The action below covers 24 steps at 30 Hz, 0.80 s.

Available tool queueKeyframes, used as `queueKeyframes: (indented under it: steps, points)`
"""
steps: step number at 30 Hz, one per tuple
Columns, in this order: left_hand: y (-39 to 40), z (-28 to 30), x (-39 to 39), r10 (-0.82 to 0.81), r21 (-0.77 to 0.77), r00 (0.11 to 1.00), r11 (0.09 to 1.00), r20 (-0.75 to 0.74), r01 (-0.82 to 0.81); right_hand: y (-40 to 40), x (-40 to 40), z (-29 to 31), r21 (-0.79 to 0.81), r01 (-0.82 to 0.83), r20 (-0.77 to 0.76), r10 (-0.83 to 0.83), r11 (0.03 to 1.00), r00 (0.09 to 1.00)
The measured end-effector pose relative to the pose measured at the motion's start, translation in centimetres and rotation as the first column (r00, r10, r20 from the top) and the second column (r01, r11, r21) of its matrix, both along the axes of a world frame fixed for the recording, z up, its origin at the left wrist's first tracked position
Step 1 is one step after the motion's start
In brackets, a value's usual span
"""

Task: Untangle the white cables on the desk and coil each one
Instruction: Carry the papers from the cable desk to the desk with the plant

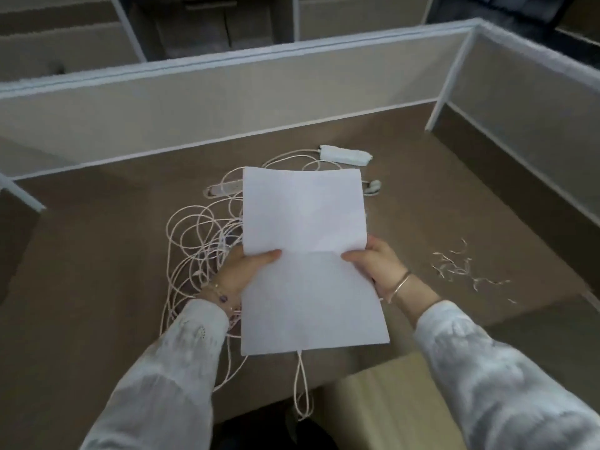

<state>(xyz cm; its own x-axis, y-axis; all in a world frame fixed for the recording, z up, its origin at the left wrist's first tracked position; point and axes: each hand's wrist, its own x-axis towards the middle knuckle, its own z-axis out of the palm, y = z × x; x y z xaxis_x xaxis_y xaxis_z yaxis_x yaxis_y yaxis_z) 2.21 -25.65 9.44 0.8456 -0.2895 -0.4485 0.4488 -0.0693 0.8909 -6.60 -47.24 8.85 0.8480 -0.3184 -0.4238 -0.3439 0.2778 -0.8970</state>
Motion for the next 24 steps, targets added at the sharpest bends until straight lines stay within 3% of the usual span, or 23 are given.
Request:
queueKeyframes:
  steps: [7, 11, 16, 20, 24]
  points:
    - [-13.8, 1.0, -12.3, -0.362, -0.012, 0.931, 0.932, 0.042, 0.362, -9.6, -19.3, 1.1, -0.026, 0.359, -0.016, -0.360, 0.933, 0.933]
    - [-20.8, 0.9, -22.2, -0.553, 0.023, 0.832, 0.833, 0.043, 0.552, -12.7, -32.3, 1.6, -0.077, 0.553, -0.051, -0.557, 0.830, 0.829]
    - [-27.7, 0.8, -39.2, -0.820, -0.018, 0.573, 0.572, 0.011, 0.820, -14.1, -52.5, 1.2, -0.090, 0.776, -0.067, -0.782, 0.624, 0.620]
    - [-30.9, 0.0, -49.9, -0.911, -0.002, 0.412, 0.412, 0.000, 0.911, -13.2, -64.5, 0.6, -0.076, 0.876, -0.103, -0.878, 0.476, 0.468]
    - [-34.0, 0.0, -61.4, -0.978, -0.001, 0.208, 0.208, 0.004, 0.978, -11.7, -75.9, 0.3, -0.072, 0.961, -0.128, -0.958, 0.266, 0.256]
